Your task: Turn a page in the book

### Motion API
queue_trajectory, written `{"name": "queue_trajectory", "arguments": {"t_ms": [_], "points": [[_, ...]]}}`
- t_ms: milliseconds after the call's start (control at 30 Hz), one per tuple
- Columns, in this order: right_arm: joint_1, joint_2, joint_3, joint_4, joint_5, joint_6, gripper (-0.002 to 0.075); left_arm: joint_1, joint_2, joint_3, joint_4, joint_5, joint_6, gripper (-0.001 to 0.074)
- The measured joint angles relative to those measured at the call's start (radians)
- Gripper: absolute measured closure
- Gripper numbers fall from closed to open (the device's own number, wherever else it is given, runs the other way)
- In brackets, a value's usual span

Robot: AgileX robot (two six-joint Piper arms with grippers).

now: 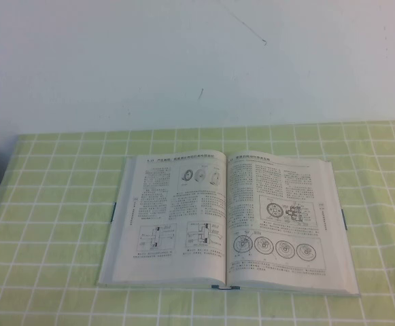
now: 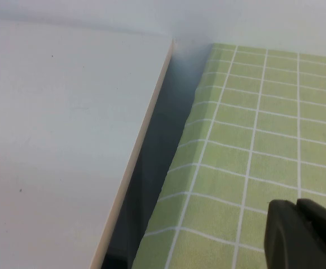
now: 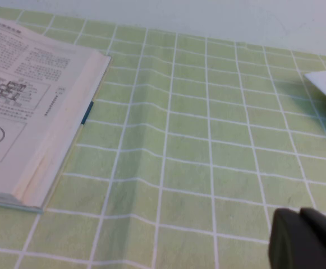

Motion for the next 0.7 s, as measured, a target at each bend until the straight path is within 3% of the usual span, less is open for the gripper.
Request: {"name": "queue_trajectory", "arguments": {"t_ms": [700], "points": [[0.000,0.000,0.000,0.000,0.000,-0.002,0.0728,0.000,0.000,0.000,-0.016,0.000,0.000,0.0738]]}}
